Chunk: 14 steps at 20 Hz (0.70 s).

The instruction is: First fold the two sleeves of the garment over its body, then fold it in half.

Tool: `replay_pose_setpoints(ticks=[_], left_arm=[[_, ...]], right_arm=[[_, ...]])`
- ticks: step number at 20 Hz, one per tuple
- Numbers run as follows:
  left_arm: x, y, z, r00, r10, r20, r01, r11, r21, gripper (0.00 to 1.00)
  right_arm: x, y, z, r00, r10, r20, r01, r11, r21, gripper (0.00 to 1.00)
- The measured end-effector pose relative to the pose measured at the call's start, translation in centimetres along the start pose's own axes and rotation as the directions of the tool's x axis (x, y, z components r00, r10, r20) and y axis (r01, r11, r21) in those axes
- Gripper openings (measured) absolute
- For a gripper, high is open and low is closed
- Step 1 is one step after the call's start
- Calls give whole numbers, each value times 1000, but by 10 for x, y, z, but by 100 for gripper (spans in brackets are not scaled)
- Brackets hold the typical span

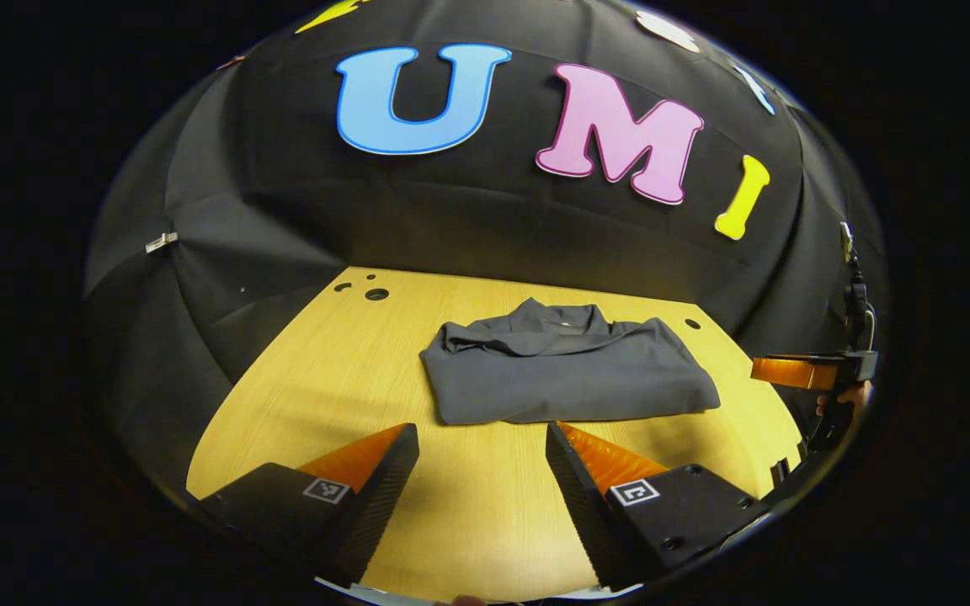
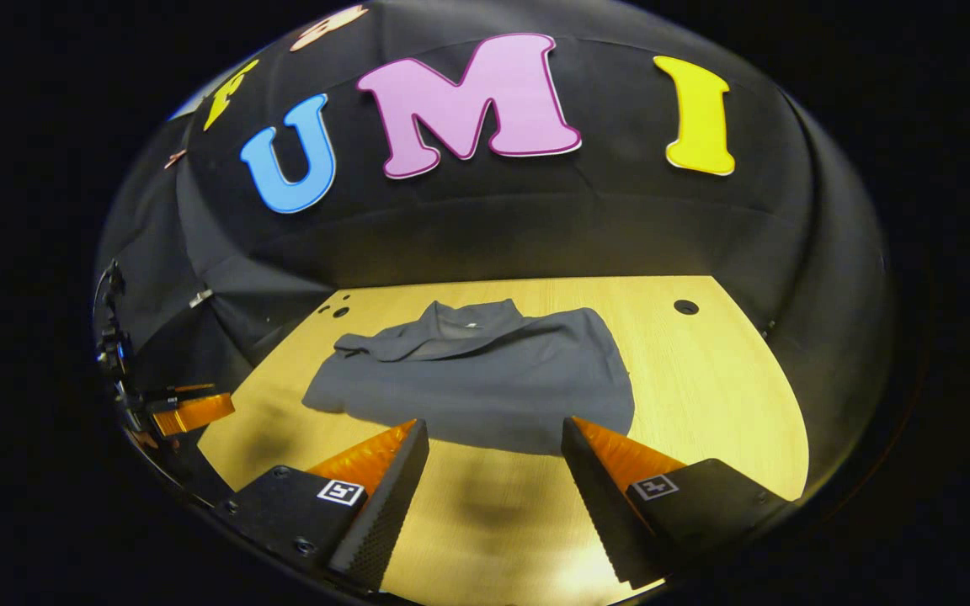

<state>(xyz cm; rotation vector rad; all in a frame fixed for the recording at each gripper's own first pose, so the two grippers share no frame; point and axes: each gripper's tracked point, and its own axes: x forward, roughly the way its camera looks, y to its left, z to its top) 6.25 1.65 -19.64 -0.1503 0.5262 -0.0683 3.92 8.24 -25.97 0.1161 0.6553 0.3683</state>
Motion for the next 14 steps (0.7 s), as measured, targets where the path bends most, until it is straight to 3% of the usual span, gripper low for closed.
replay_pose_setpoints(ticks=[3,9,14], left_arm=[[10,-9,-9,999,32,16,-33,999,37,96],[19,-41,-22,994,102,49,-102,995,-6,96],[23,-73,-26,992,114,50,-115,993,12,96]], right_arm=[[1,-2,-6,998,55,12,-55,998,-18,98],[4,-18,-17,990,143,21,-141,988,-55,99],[10,-36,-14,988,151,8,-151,988,-42,99]])
